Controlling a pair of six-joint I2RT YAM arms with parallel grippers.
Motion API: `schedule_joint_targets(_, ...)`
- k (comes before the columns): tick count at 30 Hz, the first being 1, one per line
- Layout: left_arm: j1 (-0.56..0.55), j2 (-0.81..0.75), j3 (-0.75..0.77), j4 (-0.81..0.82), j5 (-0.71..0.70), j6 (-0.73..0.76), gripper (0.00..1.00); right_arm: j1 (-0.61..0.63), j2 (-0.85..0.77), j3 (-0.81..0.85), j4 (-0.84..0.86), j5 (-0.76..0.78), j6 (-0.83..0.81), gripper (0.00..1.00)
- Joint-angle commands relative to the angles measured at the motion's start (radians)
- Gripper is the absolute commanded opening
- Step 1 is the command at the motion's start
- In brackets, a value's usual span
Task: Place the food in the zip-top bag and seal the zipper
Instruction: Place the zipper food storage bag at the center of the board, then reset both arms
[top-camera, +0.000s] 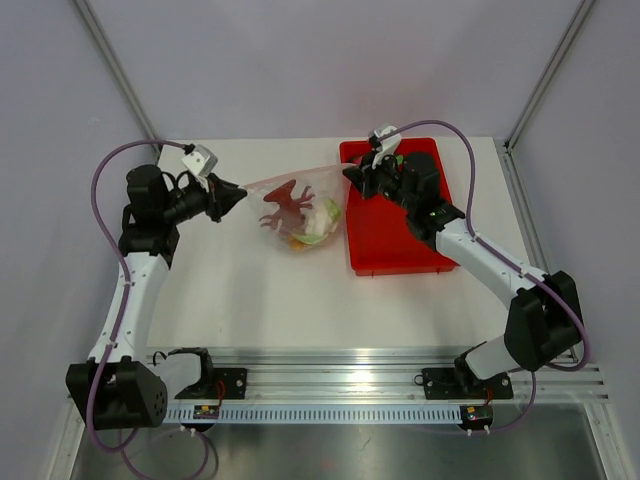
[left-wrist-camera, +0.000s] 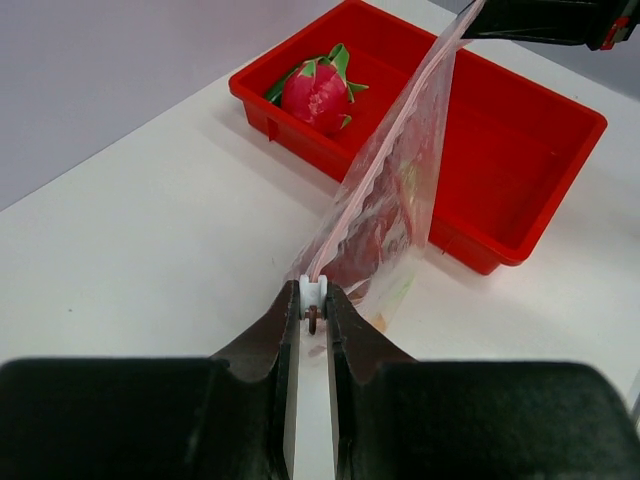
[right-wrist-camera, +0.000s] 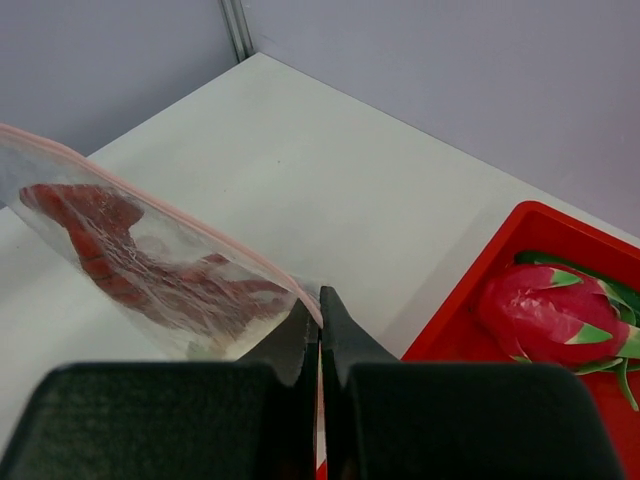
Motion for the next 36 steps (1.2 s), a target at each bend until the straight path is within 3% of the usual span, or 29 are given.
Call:
schedule_joint_targets(1, 0.021, 0.002, 0.063, 0.135, -0.055, -0.063, 0.0, -0.029, 0.012, 0.098, 0.012, -0.015, 0.041, 0.0)
schedule_joint_targets(5, 0.022, 0.042, 0.091, 0.207, -0.11, -0.109, 0.0, -0.029, 0.068, 0.182, -0.047, -0.054, 0.078, 0.0)
schedule_joint_targets(8, 0.021, 0.117, 0.142, 0.287, -0.127, -0.151, 0.0, -0.029, 0.133, 0.261, 0.033, -0.063, 0.07, 0.0)
schedule_joint_targets(12, 0.021, 0.235, 0.286, 0.32, -0.129, -0.197, 0.0, -0.029, 0.225, 0.356, 0.134, -0.045, 0.032, 0.0)
schedule_joint_targets(16, 0.03, 0.289, 0.425, 0.278, -0.123, -0.197, 0.0, -0.029, 0.317, 0.491, 0.078, -0.1, -0.025, 0.0)
schedule_joint_targets(19, 0.044, 0.24, 0.393, 0.287, -0.089, -0.182, 0.0, -0.025, 0.313, 0.444, 0.094, -0.21, -0.019, 0.0)
schedule_joint_targets(21, 0.047, 0.202, 0.297, 0.301, -0.075, -0.18, 0.01, -0.017, 0.285, 0.381, 0.131, -0.288, -0.019, 0.06)
schedule_joint_targets(23, 0.051, 0.139, 0.222, 0.309, -0.047, -0.207, 0.52, 0.012, 0.26, 0.266, 0.142, -0.346, -0.038, 0.18)
schedule_joint_targets(24, 0.05, 0.114, 0.139, 0.339, -0.05, -0.229, 0.68, 0.026, 0.233, 0.223, 0.147, -0.356, -0.048, 0.36)
schedule_joint_targets(25, 0.05, 0.072, 0.102, 0.358, -0.069, -0.267, 0.99, 0.039, 0.218, 0.178, 0.156, -0.356, -0.054, 0.44)
schedule_joint_targets(28, 0.05, 0.018, 0.024, 0.379, -0.076, -0.269, 0.99, 0.07, 0.159, 0.014, 0.205, -0.341, -0.037, 0.55)
schedule_joint_targets(31, 0.05, 0.001, 0.101, 0.263, -0.078, -0.249, 0.99, 0.073, 0.087, -0.07, 0.179, -0.273, -0.022, 0.58)
schedule_joint_targets(36, 0.047, -0.024, 0.172, 0.171, -0.128, -0.316, 0.99, 0.073, -0.054, -0.061, -0.054, -0.04, -0.014, 0.64)
